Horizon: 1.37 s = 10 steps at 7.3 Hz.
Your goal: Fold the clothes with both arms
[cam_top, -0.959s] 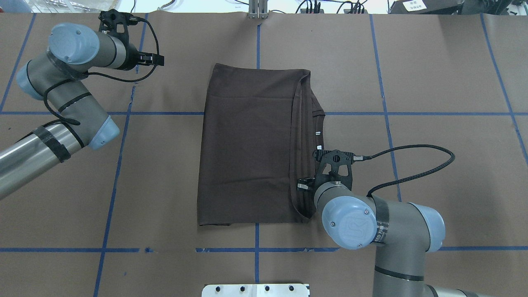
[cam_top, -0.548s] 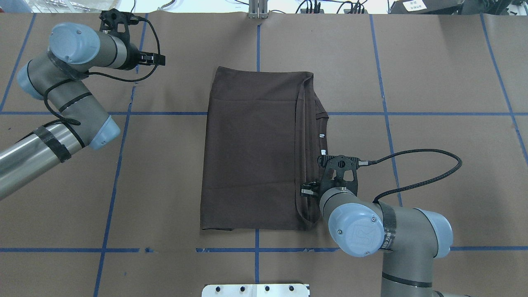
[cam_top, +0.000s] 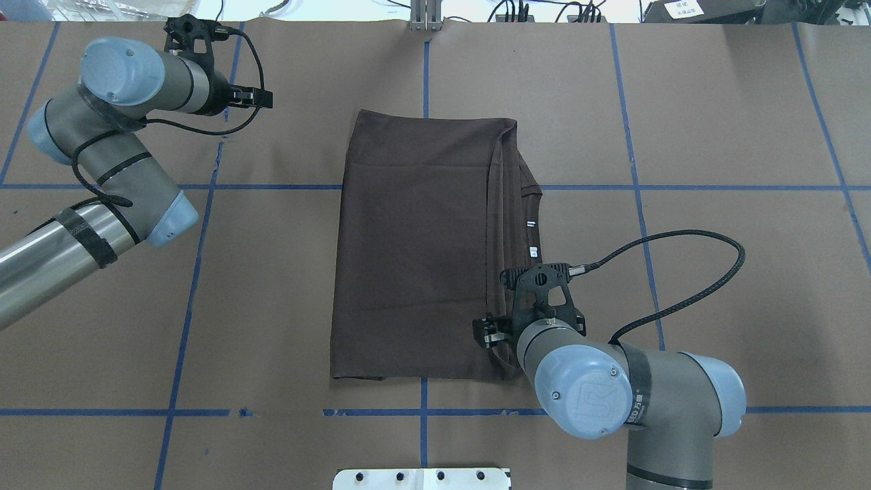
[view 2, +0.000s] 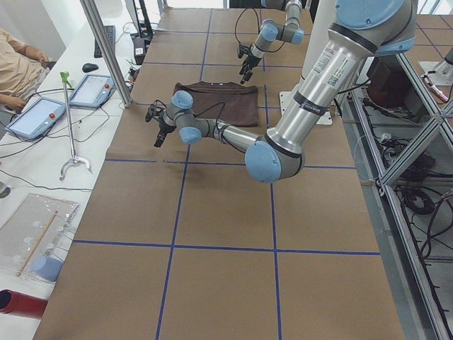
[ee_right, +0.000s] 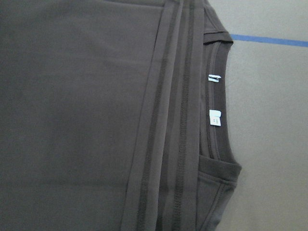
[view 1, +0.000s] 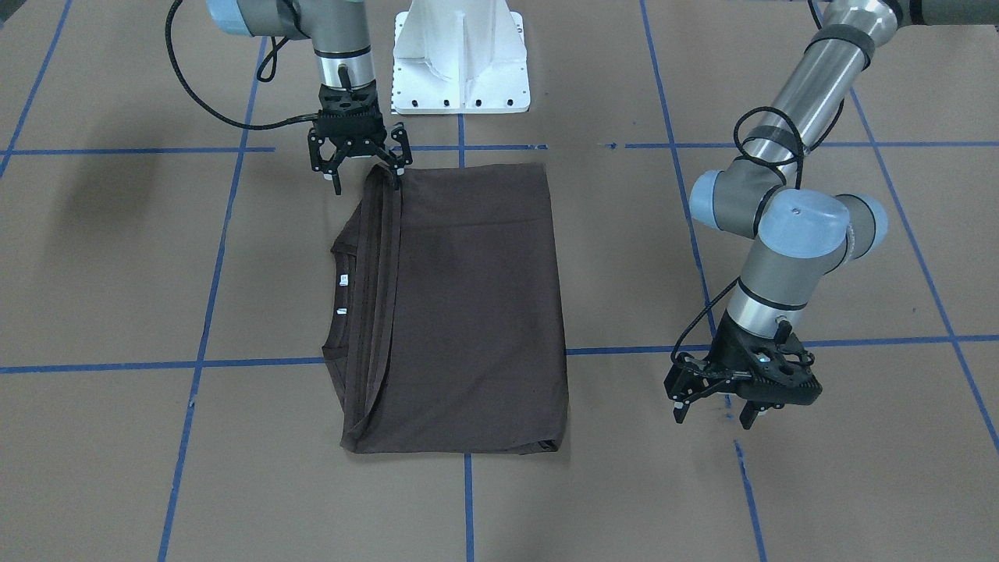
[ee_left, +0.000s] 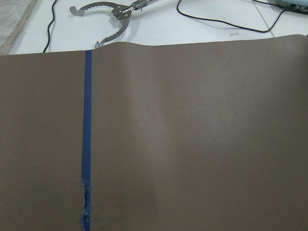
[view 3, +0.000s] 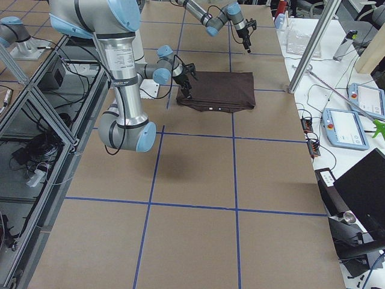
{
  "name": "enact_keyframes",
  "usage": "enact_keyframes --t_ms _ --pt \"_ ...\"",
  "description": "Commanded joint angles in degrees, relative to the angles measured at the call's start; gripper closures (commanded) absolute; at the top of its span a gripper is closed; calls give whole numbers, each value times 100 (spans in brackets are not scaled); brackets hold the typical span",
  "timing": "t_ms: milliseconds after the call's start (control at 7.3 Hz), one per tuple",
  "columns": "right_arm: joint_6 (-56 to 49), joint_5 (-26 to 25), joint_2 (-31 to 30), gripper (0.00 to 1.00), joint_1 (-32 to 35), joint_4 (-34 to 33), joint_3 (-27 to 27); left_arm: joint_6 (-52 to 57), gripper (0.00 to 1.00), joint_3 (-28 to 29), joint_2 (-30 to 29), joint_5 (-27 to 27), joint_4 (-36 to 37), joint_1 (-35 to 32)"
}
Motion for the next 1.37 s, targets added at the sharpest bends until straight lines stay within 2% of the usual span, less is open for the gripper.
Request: enact_keyframes --t_ms 0,274,822,959,1096,1233 --pt "-614 25 115 37 -180 47 -99 0 0 -1 2 0 0 0" --pt "-1242 25 133 53 -267 29 -134 -9 0 -9 2 0 0 9" --pt "-1252 25 133 65 -487 21 -310 -9 0 -9 11 0 -9 44" --pt "-1252 25 133 82 -496 -6 -310 -17 0 -9 11 0 -9 44" --pt "-1252 25 142 90 -496 3 -284 -18 0 -18 37 0 -9 53" --pt "-1296 17 133 88 -488 3 -275 -9 0 -79 89 0 -9 53"
